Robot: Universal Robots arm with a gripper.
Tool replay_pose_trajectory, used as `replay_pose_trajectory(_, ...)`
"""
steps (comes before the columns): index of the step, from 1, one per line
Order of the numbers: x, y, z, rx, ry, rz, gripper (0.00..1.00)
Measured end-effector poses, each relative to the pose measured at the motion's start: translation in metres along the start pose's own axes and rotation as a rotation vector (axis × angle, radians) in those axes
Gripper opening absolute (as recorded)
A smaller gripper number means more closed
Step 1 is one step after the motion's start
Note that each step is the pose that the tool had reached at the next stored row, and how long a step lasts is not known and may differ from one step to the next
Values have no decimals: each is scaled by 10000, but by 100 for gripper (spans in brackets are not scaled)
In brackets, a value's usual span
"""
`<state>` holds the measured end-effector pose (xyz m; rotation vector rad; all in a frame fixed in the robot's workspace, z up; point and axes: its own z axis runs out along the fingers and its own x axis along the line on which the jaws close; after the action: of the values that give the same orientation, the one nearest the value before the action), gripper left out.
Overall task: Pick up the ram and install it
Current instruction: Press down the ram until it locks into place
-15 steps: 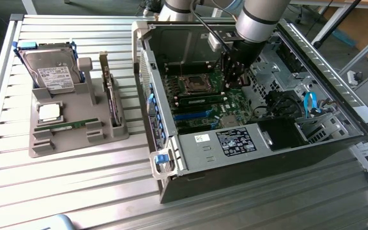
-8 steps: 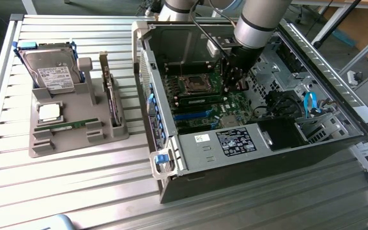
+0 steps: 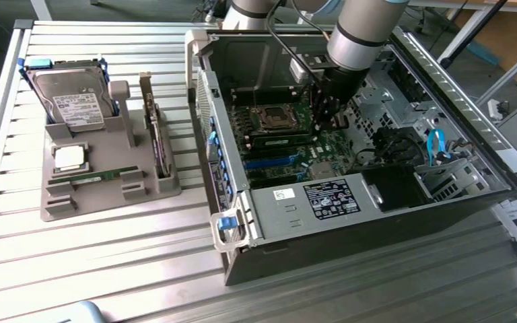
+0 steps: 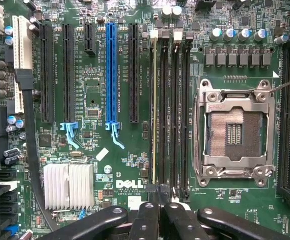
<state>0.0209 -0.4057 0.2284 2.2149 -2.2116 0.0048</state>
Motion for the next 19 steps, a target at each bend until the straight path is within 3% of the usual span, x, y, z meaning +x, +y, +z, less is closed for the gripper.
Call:
replay_pose_trajectory(3,-3,0,-81,27,-31,1,11)
replay_pose_trajectory(7,2,2,-272,47,-6,0,11)
replay_pose_trajectory(11,3,9,-390,85,-5,0,11)
replay_pose_trajectory(14,3,79,-404,124,-8,1,11)
replay_pose_trajectory(19,3,276,-403,182,-6,1,11)
